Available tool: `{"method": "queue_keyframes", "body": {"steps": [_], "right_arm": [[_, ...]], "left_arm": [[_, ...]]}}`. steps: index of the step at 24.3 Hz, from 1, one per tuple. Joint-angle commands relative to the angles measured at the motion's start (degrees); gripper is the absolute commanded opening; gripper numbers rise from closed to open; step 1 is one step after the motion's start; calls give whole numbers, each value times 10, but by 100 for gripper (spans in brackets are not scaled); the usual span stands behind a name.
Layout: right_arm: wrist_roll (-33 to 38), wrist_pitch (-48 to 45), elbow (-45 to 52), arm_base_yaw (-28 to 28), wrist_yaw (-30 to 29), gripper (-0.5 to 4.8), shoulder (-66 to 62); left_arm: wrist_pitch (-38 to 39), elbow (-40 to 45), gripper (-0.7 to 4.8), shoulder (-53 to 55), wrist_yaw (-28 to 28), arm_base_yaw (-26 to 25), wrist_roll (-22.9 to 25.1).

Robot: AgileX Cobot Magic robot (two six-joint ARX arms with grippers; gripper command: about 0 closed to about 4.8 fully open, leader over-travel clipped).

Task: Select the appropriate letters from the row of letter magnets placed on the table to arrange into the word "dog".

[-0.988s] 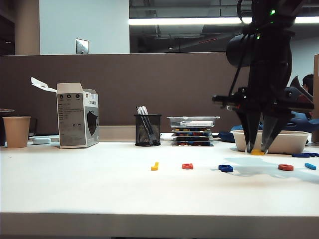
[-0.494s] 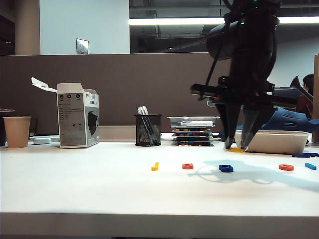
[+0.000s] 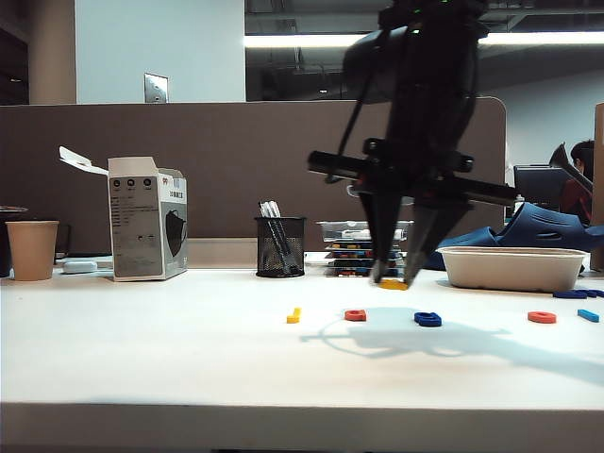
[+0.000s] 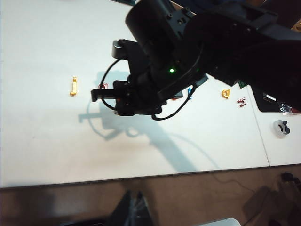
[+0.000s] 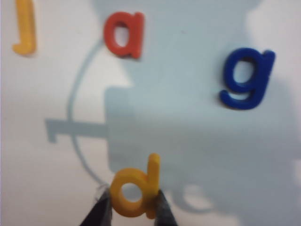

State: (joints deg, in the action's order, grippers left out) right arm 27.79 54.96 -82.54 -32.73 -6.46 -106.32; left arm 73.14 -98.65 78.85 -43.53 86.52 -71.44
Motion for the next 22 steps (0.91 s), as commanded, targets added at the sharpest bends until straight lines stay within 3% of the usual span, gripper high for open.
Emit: {"method": "queue_keyframes", "body": {"steps": [1, 6, 16, 22], "right_arm": [[31, -12, -1, -19, 3, 53, -3], [43, -18, -1, -49, 8, 53, -28], [57, -3, -1, -55, 20, 57, -71], [72, -3, -1, -56, 21, 154, -72]], "left_arm": [[0, -1, -5, 0, -2, 0, 3], [0, -1, -5, 0, -2, 0, 3], [0, -1, -5, 0, -2, 0, 3], [0, -1, -5, 0, -2, 0, 3]]}}
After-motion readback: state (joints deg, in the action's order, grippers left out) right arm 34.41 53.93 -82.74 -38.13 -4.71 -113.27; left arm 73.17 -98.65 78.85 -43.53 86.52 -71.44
